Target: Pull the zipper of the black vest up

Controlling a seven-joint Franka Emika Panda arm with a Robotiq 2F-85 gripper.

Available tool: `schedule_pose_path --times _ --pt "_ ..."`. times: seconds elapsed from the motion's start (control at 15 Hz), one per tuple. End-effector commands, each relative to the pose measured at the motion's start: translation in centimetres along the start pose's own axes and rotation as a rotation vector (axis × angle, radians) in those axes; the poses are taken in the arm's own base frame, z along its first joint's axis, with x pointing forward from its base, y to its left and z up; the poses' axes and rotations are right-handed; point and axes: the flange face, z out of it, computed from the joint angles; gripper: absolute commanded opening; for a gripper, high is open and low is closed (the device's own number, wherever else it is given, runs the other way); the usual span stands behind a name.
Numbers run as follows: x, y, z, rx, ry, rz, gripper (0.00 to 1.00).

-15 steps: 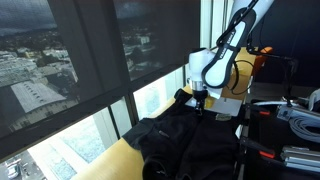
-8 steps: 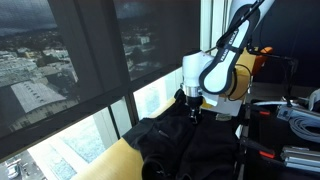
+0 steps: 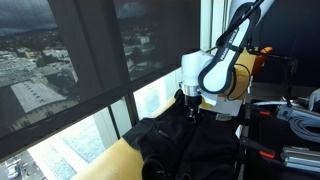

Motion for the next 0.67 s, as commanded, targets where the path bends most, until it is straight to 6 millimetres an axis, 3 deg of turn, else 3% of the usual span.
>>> schedule_pose_path --times 0.0,0.4,0.6 --pt "-0.5 1.6 -2.2 -0.032 0.001 0.006 0.57" --pt "-1.5 4.2 -3.7 -0.042 0.011 0.044 0.98" --pt "-2.3 5.1 -3.2 -0.041 -0.001 0.063 1.0"
